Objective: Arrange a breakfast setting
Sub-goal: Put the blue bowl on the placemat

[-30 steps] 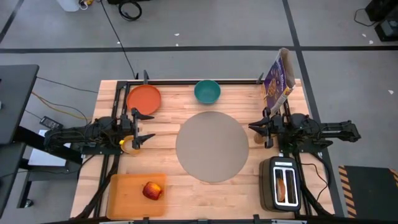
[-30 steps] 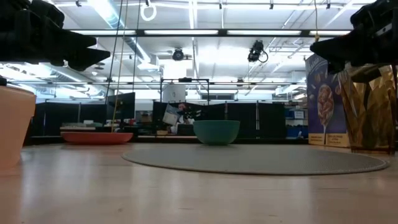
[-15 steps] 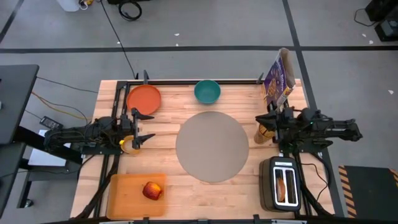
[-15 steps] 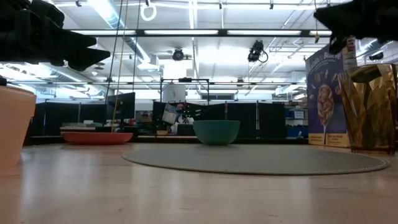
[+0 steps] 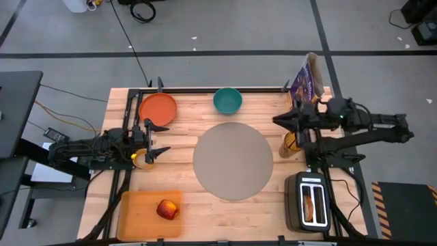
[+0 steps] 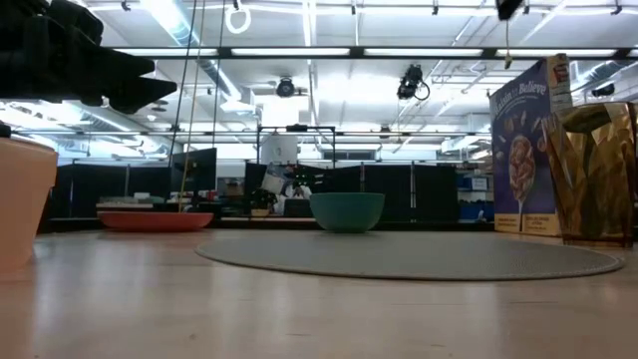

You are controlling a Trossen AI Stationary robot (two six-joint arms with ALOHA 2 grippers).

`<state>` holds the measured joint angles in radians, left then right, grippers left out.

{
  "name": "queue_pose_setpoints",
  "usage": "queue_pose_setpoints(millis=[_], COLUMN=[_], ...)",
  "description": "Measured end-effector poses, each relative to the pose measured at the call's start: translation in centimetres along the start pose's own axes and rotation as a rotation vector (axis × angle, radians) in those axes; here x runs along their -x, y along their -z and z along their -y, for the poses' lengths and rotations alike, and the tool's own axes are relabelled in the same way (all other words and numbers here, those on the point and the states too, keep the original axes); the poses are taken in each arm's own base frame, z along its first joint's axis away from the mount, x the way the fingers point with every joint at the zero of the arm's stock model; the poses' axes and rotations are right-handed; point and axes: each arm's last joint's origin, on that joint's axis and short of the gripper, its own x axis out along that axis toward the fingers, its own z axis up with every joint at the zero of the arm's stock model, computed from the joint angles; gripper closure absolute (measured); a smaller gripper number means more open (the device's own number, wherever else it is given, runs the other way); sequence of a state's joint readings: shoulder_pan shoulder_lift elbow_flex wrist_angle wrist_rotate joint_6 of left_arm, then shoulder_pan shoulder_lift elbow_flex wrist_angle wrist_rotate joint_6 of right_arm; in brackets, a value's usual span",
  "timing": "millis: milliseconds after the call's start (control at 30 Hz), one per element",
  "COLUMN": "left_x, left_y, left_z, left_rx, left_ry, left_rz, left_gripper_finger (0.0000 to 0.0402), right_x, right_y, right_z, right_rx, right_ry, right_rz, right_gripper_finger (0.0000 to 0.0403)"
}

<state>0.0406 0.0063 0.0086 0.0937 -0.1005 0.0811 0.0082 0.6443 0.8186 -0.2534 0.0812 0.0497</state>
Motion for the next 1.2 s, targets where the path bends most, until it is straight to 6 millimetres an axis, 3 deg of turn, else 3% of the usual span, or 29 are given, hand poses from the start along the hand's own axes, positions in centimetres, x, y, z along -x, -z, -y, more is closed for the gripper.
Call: queue_pose_setpoints(millis=[333, 500, 733, 933, 1200], left_x=[0.0, 0.0, 0.0, 0.0, 0.0], left_y=[0.0, 0.0, 0.0, 0.0, 0.0], left_z=[0.0, 0.0, 0.0, 0.0, 0.0], left_rx=[0.000, 0.000, 0.000, 0.000, 0.000], left_ry=[0.000, 0.000, 0.000, 0.000, 0.000], left_rz=[-0.001, 0.000, -0.001, 0.000, -0.001], left_gripper_finger=[0.0021, 0.0021, 0.0021, 0.0021, 0.0021], right_x=[-5.7, -9.3, -15.4, -20.0, -24.6], right_y=[-6.4, -7.6, -7.5, -5.1, 2.1], right_z=[-1.0, -1.0, 1.0, 5.5, 10.6], right_rx=[-0.082, -0.084, 0.005, 0.043, 0.178], right_ry=[0.143, 0.179, 0.206, 0.314, 0.298], right_rz=[-0.171, -0.252, -0.364, -0.563, -0.877], right_gripper_finger=[0.0352, 0.0325, 0.0236, 0.0183, 0.0176])
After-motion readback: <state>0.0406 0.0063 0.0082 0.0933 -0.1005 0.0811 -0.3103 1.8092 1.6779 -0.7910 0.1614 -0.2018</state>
